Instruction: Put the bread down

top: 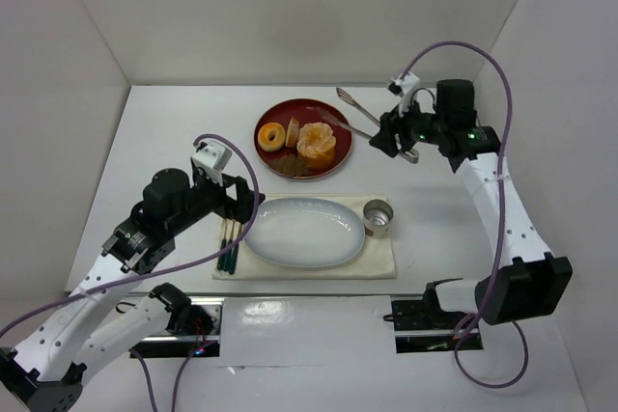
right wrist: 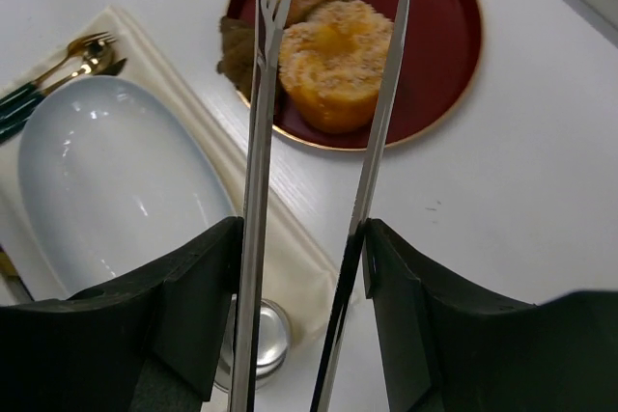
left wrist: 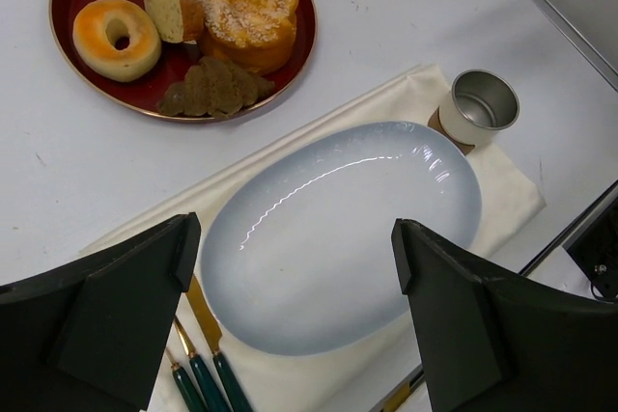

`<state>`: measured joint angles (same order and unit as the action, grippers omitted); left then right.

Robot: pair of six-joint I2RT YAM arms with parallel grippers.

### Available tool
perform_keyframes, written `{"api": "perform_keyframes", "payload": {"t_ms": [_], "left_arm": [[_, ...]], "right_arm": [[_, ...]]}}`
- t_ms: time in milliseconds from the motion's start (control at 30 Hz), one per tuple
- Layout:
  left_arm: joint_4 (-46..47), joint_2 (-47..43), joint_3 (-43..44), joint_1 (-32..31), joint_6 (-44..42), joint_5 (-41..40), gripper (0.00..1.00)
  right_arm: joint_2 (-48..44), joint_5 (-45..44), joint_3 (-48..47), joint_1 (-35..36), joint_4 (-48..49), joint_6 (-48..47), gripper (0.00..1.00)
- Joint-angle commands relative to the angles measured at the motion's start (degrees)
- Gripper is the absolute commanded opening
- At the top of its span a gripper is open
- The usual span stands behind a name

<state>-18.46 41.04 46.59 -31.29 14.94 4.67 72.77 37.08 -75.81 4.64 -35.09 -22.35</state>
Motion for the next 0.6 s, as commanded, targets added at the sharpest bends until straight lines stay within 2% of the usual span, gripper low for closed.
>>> {"api": "perform_keyframes", "payload": {"t_ms": [0,567], "left_arm": [[2.81,-1.31,0.08,-0.18,-0.44,-1.5,1.0],[3.34,-2.98,-0.97,-0.18,-1.49,-5.19,1.0]], "right_arm": [[2.37,-3.15,-3.11,6.05,0.45,1.43,0.62],[15.81,-8.96,-10.31,17.94,4.86,0.9,0.65]]}}
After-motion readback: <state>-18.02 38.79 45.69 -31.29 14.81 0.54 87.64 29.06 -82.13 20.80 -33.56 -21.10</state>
